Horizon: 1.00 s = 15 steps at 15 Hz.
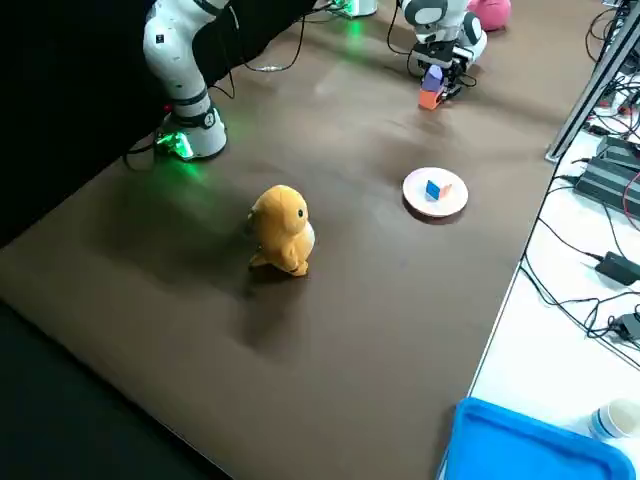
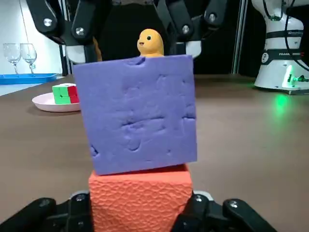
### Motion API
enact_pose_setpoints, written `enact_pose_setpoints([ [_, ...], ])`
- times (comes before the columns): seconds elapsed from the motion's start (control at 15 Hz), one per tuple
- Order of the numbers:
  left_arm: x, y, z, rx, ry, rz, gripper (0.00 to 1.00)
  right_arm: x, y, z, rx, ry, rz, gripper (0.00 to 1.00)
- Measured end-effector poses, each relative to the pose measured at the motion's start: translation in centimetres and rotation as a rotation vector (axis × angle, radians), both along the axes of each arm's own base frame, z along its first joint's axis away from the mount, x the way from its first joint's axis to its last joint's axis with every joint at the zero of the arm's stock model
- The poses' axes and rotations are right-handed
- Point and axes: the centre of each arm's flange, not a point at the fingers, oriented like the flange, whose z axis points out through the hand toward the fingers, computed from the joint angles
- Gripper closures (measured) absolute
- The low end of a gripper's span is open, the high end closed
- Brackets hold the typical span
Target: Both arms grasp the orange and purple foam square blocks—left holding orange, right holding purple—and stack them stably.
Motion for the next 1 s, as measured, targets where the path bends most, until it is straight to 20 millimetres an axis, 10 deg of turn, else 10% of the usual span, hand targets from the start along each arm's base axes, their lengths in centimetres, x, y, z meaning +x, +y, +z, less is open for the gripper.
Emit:
enact_pose_setpoints([
  [0.67, 0.0, 0.0, 0.0, 0.0, 0.0, 0.0, 0.41, 0.02, -0.01, -0.1, 0.0, 0.0, -0.002, 0.4],
  [1.0, 0.0, 0.0, 0.0, 0.0, 0.0, 0.0, 0.41, -0.03, -0.08, -0.72, -0.006, 0.007, -0.003, 0.16],
])
